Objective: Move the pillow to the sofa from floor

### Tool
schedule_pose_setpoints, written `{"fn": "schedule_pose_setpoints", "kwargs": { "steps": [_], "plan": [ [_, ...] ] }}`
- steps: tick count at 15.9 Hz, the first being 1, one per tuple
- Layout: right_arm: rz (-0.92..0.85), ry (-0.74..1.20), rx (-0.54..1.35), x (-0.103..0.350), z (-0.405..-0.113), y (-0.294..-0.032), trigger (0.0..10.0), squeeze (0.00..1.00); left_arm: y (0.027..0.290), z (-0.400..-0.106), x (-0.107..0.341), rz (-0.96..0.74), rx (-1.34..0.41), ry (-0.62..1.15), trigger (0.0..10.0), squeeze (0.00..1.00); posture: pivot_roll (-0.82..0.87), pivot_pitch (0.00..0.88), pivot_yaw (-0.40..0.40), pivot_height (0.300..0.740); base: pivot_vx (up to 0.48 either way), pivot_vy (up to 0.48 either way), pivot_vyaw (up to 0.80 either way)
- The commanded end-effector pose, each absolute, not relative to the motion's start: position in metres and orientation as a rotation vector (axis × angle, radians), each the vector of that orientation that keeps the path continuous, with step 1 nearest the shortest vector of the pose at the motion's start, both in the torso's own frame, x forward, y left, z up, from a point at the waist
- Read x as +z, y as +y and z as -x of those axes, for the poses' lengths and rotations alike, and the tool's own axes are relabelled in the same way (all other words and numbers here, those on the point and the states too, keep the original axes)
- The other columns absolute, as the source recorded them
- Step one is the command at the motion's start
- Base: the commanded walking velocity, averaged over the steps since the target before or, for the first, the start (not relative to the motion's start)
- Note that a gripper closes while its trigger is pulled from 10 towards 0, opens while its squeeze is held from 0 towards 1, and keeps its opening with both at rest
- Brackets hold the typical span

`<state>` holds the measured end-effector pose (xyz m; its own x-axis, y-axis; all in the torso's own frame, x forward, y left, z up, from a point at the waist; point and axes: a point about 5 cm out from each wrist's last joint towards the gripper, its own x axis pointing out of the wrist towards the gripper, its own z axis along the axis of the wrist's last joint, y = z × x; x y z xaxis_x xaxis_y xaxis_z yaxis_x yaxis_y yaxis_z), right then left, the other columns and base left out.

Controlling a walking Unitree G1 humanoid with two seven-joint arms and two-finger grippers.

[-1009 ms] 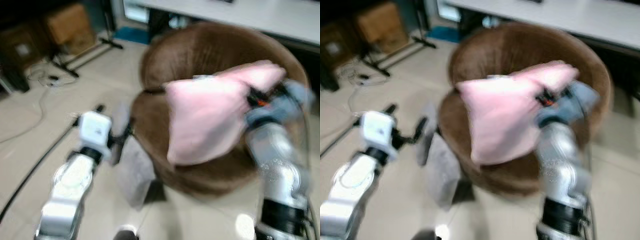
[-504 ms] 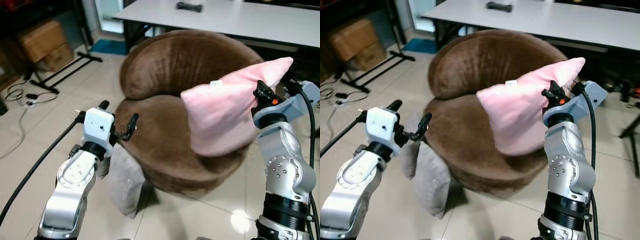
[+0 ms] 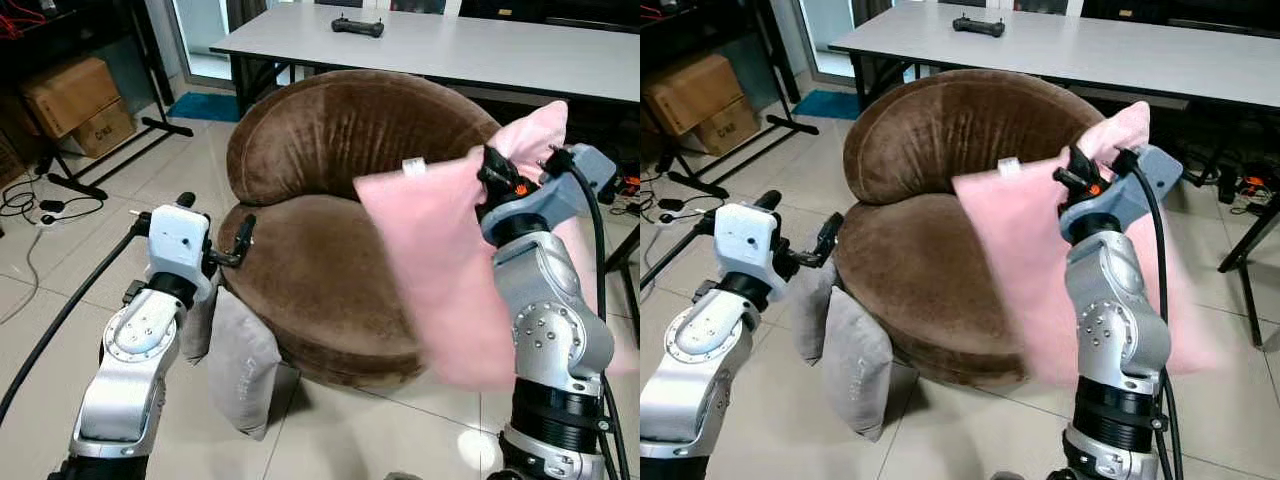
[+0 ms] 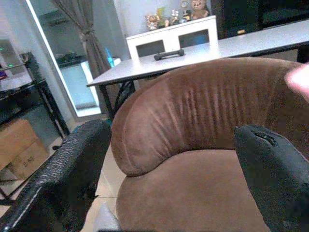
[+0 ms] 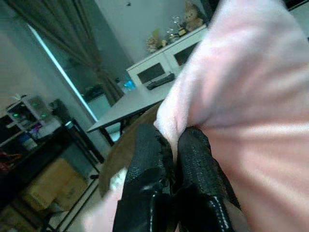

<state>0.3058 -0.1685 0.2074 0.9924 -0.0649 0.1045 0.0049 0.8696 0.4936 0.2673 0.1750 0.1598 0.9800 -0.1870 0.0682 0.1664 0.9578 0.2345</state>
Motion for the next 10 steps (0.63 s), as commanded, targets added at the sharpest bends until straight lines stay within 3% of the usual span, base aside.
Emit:
{"fn": "schedule_pose_setpoints", "kwargs": {
  "steps": [1, 8, 10],
  "plan": [
    [-0.52, -0.151, 0.008, 0.216, -0.304, -0.162, 10.0, 0.0, 0.175, -0.267, 0.158, -0.237, -0.168, -0.088, 10.0, 0.0, -0.03, 0.0, 0.007, 0.74, 0.0, 0.0, 0.0],
    [-0.52, -0.057, 0.057, 0.195, -0.302, -0.14, 10.0, 0.0, 0.189, -0.27, 0.167, -0.233, -0.096, -0.102, 10.0, 0.0, 0.01, 0.0, 0.014, 0.74, 0.0, 0.0, 0.0],
    [-0.556, -0.048, 0.047, 0.189, -0.298, -0.138, 10.0, 0.0, 0.191, -0.268, 0.172, -0.247, -0.102, -0.114, 10.0, 0.0, 0.01, 0.0, 0.028, 0.74, 0.242, 0.0, 0.0]
  ]
}}
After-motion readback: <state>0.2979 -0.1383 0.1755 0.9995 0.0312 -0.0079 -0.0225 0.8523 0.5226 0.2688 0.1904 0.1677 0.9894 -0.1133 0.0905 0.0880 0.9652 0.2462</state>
